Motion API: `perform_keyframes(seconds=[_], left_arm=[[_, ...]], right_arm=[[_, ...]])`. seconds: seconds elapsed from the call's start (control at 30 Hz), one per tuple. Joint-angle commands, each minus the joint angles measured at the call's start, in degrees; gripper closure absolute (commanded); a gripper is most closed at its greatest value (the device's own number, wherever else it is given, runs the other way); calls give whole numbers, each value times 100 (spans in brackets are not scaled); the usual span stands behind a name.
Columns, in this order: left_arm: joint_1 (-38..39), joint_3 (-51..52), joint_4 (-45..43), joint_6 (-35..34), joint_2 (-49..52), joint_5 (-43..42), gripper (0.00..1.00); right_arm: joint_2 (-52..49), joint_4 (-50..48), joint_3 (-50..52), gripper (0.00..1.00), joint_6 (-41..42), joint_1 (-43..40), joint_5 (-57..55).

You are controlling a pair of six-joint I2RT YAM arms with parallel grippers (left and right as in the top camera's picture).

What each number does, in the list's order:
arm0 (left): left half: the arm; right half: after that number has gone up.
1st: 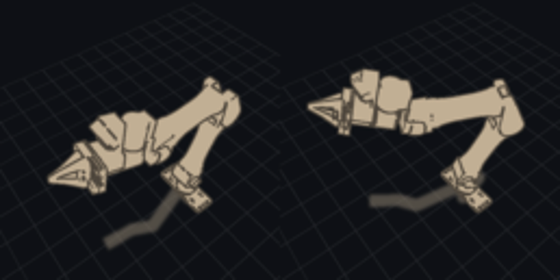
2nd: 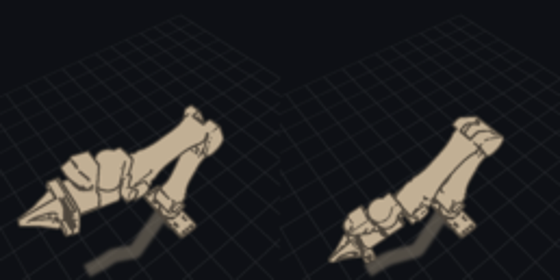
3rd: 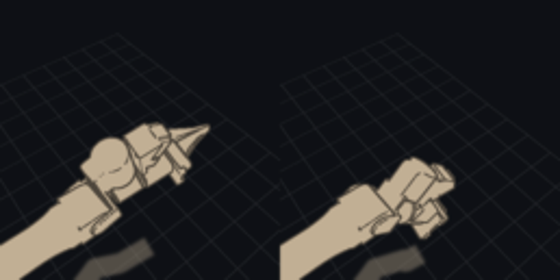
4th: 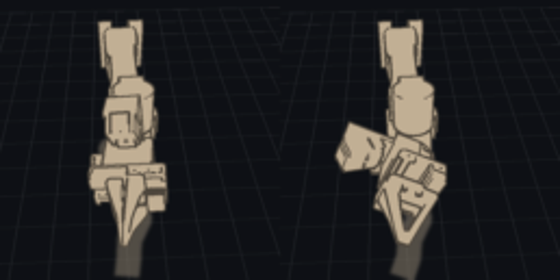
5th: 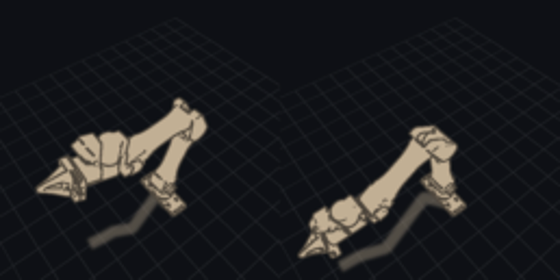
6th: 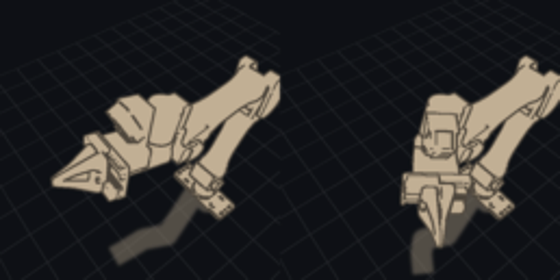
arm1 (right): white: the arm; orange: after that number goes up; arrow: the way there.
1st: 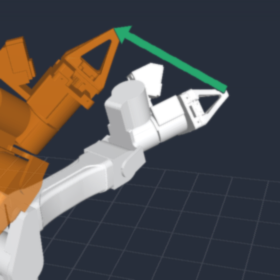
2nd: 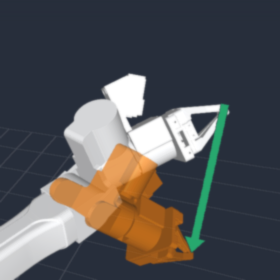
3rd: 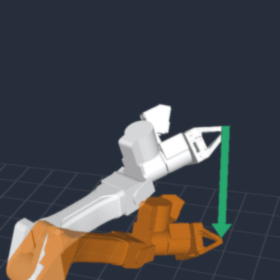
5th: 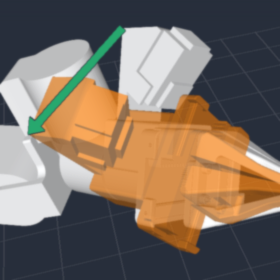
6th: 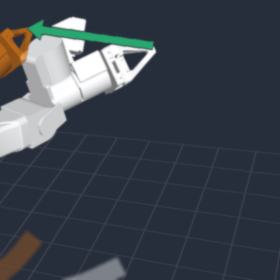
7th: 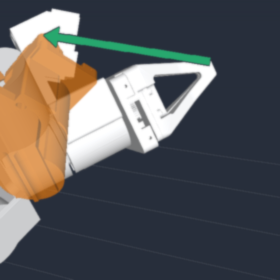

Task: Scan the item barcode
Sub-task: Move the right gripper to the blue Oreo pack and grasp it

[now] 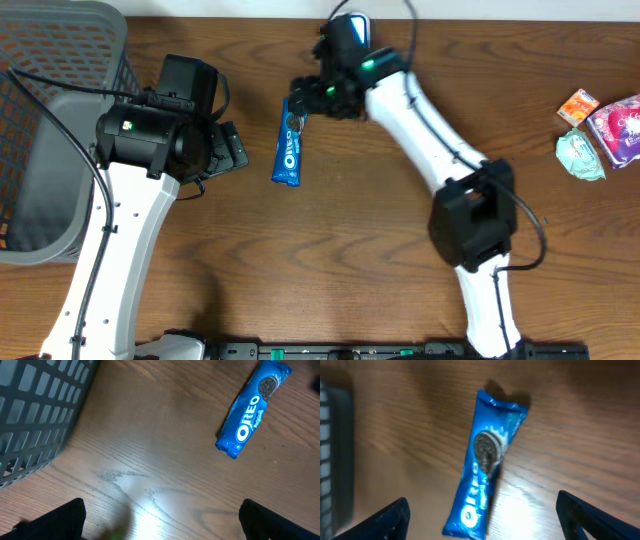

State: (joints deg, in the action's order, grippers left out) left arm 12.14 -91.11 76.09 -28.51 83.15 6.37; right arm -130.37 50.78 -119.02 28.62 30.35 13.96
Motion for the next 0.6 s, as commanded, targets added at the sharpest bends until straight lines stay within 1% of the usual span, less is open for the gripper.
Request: perform_keyframes(seconds=[0.0,0.03,0.17,0.3,0.33,0.37,0.4,0.43,0.47,0.5,0.53,0.57], left_arm=[[-24,-26,17,-31,-44,33,2],[-24,-26,17,-31,-44,33,2],[-24,-26,17,-28,-44,33,2],[-24,-26,17,-31,-44,33,2],[-24,-26,15,-31,-44,33,2],[-24,-26,15,-28,-44,33,2],[-24,-26,17,-31,-44,33,2],[-24,-26,15,-31,-44,33,2],[-24,-26,17,-31,-44,33,2],[-24,-26,15,-31,-44,33,2],[-24,-26,15,-31,-44,33,2],[-24,-26,17,-31,-44,33,2]], right_arm=[[-372,-85,39,13,778,356,-1241],[-490,-146,39,15,780,490,-1451],[-863,-476,39,23,776,761,-1427],[-1180,-501,39,32,778,905,-1456],[-1255,-494,39,38,778,916,-1480],[-1333,-481,39,50,778,918,-1488],[-1353,-470,39,53,778,918,-1493],[-1381,-448,39,71,776,911,-1495],[-1381,-422,39,85,776,883,-1493],[-1373,-402,31,96,774,861,-1493],[-1351,-348,4,99,774,824,-1471],[-1316,-273,-44,99,769,772,-1410]])
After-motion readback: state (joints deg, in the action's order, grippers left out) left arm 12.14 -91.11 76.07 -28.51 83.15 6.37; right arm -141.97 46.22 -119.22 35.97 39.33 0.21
